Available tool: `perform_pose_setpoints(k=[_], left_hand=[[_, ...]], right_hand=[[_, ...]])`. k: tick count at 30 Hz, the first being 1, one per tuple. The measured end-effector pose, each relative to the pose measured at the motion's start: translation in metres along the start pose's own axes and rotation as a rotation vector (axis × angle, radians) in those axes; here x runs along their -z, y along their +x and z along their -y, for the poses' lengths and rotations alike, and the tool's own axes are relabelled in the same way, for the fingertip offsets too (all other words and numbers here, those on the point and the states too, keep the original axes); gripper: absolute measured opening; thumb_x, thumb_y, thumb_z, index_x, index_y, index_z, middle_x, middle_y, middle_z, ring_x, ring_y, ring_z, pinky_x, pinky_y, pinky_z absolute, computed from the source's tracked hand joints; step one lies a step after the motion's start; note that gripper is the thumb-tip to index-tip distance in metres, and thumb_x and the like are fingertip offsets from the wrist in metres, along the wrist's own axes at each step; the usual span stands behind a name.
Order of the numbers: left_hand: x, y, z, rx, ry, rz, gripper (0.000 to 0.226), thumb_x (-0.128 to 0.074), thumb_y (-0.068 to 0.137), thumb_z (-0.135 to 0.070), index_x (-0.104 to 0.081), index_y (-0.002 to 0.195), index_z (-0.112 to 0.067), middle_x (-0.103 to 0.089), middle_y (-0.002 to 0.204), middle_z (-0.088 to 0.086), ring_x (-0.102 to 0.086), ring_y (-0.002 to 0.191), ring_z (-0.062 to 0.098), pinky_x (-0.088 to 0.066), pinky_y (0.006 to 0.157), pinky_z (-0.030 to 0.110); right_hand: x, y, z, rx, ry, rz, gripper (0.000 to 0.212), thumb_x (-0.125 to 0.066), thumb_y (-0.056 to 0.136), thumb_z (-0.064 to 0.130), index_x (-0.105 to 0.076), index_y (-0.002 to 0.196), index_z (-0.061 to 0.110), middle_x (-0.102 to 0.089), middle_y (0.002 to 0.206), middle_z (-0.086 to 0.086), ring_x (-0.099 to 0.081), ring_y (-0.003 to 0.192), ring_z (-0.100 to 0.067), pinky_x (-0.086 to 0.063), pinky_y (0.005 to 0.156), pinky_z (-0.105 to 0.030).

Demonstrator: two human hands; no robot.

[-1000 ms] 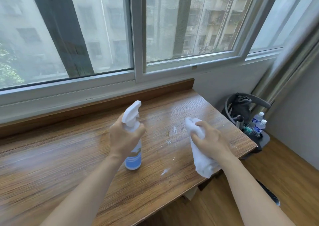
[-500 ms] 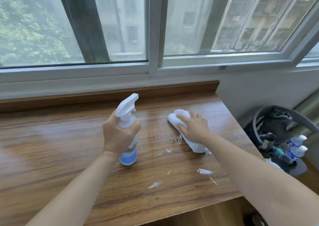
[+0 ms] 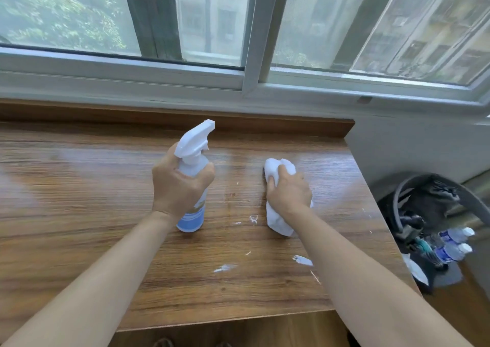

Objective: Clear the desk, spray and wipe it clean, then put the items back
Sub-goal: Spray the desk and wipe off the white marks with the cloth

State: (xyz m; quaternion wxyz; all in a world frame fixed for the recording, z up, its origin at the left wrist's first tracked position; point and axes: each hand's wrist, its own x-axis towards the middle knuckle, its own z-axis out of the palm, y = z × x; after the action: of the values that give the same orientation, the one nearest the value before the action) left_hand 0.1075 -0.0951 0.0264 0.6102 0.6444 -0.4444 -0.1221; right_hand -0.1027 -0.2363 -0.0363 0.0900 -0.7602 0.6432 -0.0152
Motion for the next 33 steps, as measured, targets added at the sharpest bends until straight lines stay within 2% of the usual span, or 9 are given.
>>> perform_pose_setpoints(k=[3,6,8,12,17,21,27,30,33], left_hand=[[0.002,-0.001,0.0,-0.027,-0.007,0.013,0.034,-0.075,0.078,-0.025,-0.073,0.111,-0.017,-0.073,0.094,0.002,-0.069,0.087,0.029,-0.057,0.081,0.054],[0.004,-0.004,-0.002,-0.045,-0.038,0.01,0.034,-0.076,0.078,-0.024,-0.073,0.11,-0.015,-0.074,0.095,0.0,-0.071,0.089,0.026,-0.058,0.082,0.052],[0.008,-0.006,-0.001,-0.033,-0.069,0.004,0.035,-0.078,0.078,-0.023,-0.074,0.111,-0.014,-0.075,0.097,-0.001,-0.072,0.091,0.023,-0.059,0.083,0.051],[0.016,-0.002,0.0,-0.031,-0.124,0.024,0.034,-0.076,0.078,-0.025,-0.074,0.11,-0.016,-0.075,0.097,-0.003,-0.072,0.091,0.02,-0.06,0.083,0.048],[0.021,0.001,0.002,-0.017,-0.156,0.047,0.035,-0.076,0.078,-0.022,-0.073,0.113,-0.016,-0.075,0.1,-0.002,-0.071,0.095,0.02,-0.06,0.086,0.048],[0.021,0.007,0.003,0.021,-0.164,0.034,0.035,-0.076,0.077,-0.027,-0.074,0.111,-0.02,-0.075,0.1,-0.005,-0.071,0.095,0.021,-0.06,0.087,0.051],[0.019,0.01,0.002,0.058,-0.138,0.032,0.03,-0.077,0.078,-0.024,-0.073,0.108,-0.023,-0.074,0.099,-0.003,-0.071,0.096,0.023,-0.061,0.087,0.055],[0.015,0.012,0.002,0.058,-0.114,0.01,0.029,-0.077,0.078,-0.022,-0.073,0.106,-0.022,-0.074,0.098,-0.003,-0.071,0.095,0.022,-0.061,0.087,0.054],[0.009,0.009,0.001,0.025,-0.083,0.008,0.028,-0.077,0.078,-0.019,-0.074,0.107,-0.021,-0.075,0.099,-0.003,-0.071,0.096,0.021,-0.06,0.087,0.052]], right_hand=[[-0.004,-0.037,0.007,0.185,0.002,0.038,0.035,-0.038,0.099,0.054,-0.045,0.123,0.03,-0.053,0.107,-0.009,-0.047,0.082,-0.03,-0.039,0.068,-0.037],[-0.004,-0.076,-0.006,0.366,-0.051,0.075,0.041,-0.043,0.097,0.057,-0.046,0.132,0.036,-0.051,0.107,-0.005,-0.052,0.088,-0.029,-0.041,0.066,-0.036],[-0.001,-0.093,-0.019,0.392,-0.09,0.103,0.044,-0.045,0.096,0.059,-0.045,0.136,0.041,-0.051,0.108,-0.002,-0.055,0.093,-0.027,-0.042,0.066,-0.034],[0.005,-0.095,-0.022,0.29,-0.106,0.084,0.046,-0.043,0.097,0.061,-0.042,0.14,0.045,-0.055,0.11,0.0,-0.058,0.1,-0.025,-0.045,0.071,-0.034],[0.009,-0.054,-0.002,-0.043,-0.001,0.086,0.05,-0.039,0.101,0.054,-0.041,0.147,0.034,-0.054,0.13,-0.012,-0.056,0.114,-0.034,-0.043,0.09,-0.041],[0.022,-0.003,-0.003,-0.14,0.016,0.107,0.052,-0.038,0.102,0.053,-0.044,0.146,0.026,-0.056,0.13,-0.012,-0.057,0.115,-0.032,-0.046,0.084,-0.04],[0.022,-0.031,-0.012,0.027,-0.008,0.128,0.048,-0.04,0.101,0.054,-0.047,0.143,0.031,-0.057,0.126,-0.011,-0.059,0.108,-0.032,-0.044,0.078,-0.036],[0.015,-0.08,-0.012,0.215,-0.024,0.118,0.041,-0.042,0.099,0.055,-0.049,0.134,0.035,-0.06,0.115,-0.007,-0.06,0.099,-0.031,-0.041,0.071,-0.035],[0.011,-0.104,-0.018,0.359,-0.054,0.163,0.038,-0.042,0.097,0.057,-0.046,0.131,0.04,-0.055,0.101,-0.002,-0.058,0.087,-0.028,-0.047,0.07,-0.035]])
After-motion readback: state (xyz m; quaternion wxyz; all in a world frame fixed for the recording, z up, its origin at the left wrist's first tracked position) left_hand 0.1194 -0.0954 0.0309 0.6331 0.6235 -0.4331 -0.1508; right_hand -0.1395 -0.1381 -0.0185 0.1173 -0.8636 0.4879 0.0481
